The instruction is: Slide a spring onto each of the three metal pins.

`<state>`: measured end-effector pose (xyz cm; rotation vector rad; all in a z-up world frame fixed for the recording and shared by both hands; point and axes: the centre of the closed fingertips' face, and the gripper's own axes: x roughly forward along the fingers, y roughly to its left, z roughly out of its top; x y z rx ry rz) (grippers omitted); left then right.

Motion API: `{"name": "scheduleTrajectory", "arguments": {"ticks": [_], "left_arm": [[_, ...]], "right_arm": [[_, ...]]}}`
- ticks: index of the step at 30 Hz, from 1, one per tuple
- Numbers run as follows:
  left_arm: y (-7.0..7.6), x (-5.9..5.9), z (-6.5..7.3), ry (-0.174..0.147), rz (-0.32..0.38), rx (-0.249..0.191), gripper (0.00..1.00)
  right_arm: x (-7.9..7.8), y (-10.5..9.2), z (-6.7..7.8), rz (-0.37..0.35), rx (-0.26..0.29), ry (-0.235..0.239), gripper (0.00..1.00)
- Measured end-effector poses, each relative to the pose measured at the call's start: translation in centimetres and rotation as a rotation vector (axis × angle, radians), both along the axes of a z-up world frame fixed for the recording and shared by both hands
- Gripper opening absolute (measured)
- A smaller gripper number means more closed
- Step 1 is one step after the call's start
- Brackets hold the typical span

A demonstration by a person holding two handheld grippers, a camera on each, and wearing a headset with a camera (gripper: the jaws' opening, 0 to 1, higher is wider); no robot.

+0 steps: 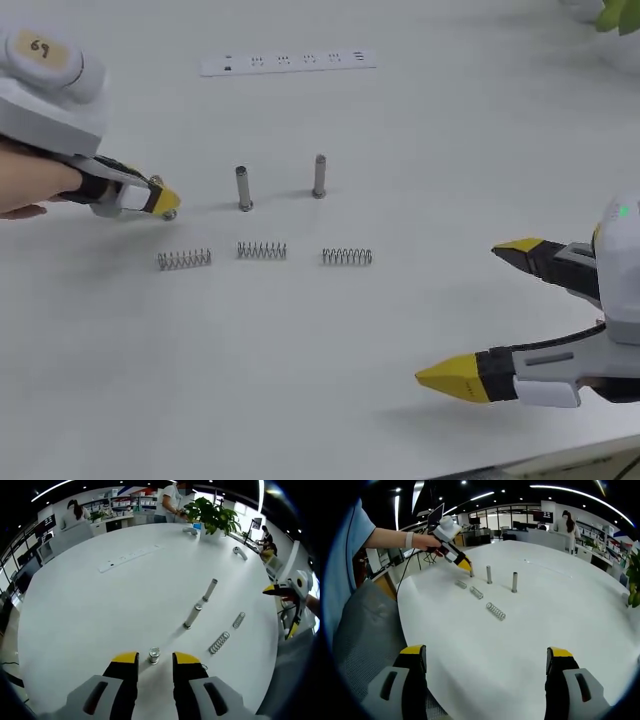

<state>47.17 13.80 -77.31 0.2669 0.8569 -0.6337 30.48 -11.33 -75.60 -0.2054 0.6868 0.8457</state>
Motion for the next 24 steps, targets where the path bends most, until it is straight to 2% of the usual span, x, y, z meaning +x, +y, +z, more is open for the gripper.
{"name": "scheduleTrajectory", "arguments": {"ticks": [5,7,10,11,12,13,14,16,19,21,22,24], "left_arm": [[0.1,0.1,0.1,-0.022,0.002,0.004,0.37],[0.3,0.1,0.1,-0.033,0.009,-0.001,0.46],[0.4,0.0,0.2,-0.040,0.020,-0.019,0.57],[0.1,-0.1,0.3,-0.044,0.018,-0.046,0.61],[0.0,-0.4,0.2,-0.026,0.035,-0.072,0.65],[0.0,-0.4,0.2,-0.024,0.052,-0.097,0.71],[0.2,-0.5,0.1,-0.030,0.044,-0.082,0.76],[0.2,-0.8,0.0,-0.042,0.032,-0.080,0.84],[0.1,-1.2,0.1,-0.047,0.022,-0.106,0.93],[0.0,-1.4,0.0,-0.049,0.009,-0.113,0.98],[0.1,-1.6,-0.1,-0.039,0.007,-0.112,0.98],[0.2,-1.7,0.0,-0.053,-0.006,-0.129,0.98]], "right_arm": [[0.1,0.1,0.1,0.002,0.004,-0.001,0.99],[0.1,0.1,0.1,0.003,0.002,-0.002,0.99],[0.2,0.1,0.2,0.004,0.001,-0.004,0.99],[0.3,0.1,0.2,0.005,0.001,-0.006,0.99],[0.3,0.1,0.3,0.006,0.002,-0.007,0.99],[0.4,0.1,0.3,0.006,0.003,-0.008,0.99],[0.5,0.1,0.4,0.003,0.007,-0.010,0.99],[0.7,0.0,0.4,-0.002,0.009,-0.010,1.00],[0.9,0.0,0.5,-0.003,0.009,-0.014,1.00],[1.0,0.1,0.6,-0.005,0.013,-0.014,1.00],[1.0,0.1,0.6,-0.006,0.015,-0.015,1.00],[1.2,0.1,0.8,-0.011,0.022,-0.017,1.00]]}}
